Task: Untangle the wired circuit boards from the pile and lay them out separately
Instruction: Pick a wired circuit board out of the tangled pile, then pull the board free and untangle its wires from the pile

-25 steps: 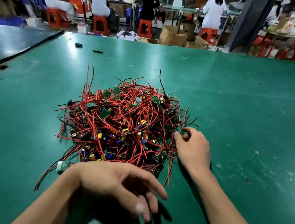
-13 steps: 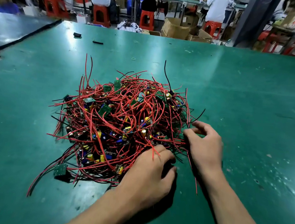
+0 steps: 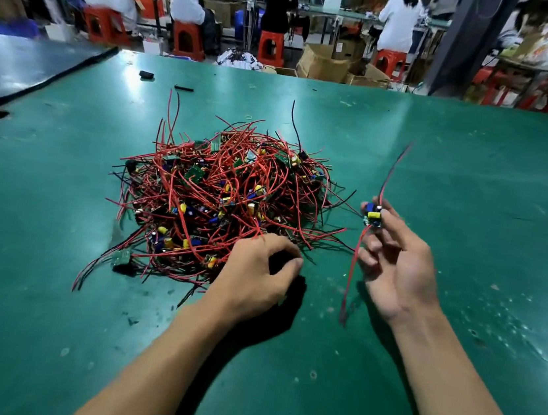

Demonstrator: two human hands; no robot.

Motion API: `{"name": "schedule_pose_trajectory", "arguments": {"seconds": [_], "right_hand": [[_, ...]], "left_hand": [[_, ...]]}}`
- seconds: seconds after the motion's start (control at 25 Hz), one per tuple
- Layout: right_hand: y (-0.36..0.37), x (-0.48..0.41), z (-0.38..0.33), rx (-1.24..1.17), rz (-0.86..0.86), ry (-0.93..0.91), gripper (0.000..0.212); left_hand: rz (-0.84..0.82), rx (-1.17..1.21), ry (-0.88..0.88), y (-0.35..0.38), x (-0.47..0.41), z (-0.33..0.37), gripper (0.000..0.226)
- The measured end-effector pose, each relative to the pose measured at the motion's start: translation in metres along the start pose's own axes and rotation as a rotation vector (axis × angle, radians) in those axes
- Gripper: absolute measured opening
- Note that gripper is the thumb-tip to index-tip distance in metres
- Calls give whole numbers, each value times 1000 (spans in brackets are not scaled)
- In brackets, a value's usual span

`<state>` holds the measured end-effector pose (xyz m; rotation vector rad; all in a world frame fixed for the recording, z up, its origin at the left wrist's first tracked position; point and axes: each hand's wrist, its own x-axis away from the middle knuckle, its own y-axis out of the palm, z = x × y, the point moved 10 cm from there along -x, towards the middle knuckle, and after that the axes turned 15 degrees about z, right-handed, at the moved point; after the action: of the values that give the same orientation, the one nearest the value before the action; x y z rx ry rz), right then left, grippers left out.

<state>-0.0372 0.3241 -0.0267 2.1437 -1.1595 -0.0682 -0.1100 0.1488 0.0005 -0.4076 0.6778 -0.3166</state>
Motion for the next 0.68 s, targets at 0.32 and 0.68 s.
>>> {"name": "schedule_pose_trajectory", "arguments": {"seconds": [0.32,0.68], "right_hand": [[25,42,59,151,-160,200,22],[22,48,57,164,-255,217,24]], "left_hand": [[25,371,-384,-5,8,0,32],[-61,733,-722,14,30,6,23]]}}
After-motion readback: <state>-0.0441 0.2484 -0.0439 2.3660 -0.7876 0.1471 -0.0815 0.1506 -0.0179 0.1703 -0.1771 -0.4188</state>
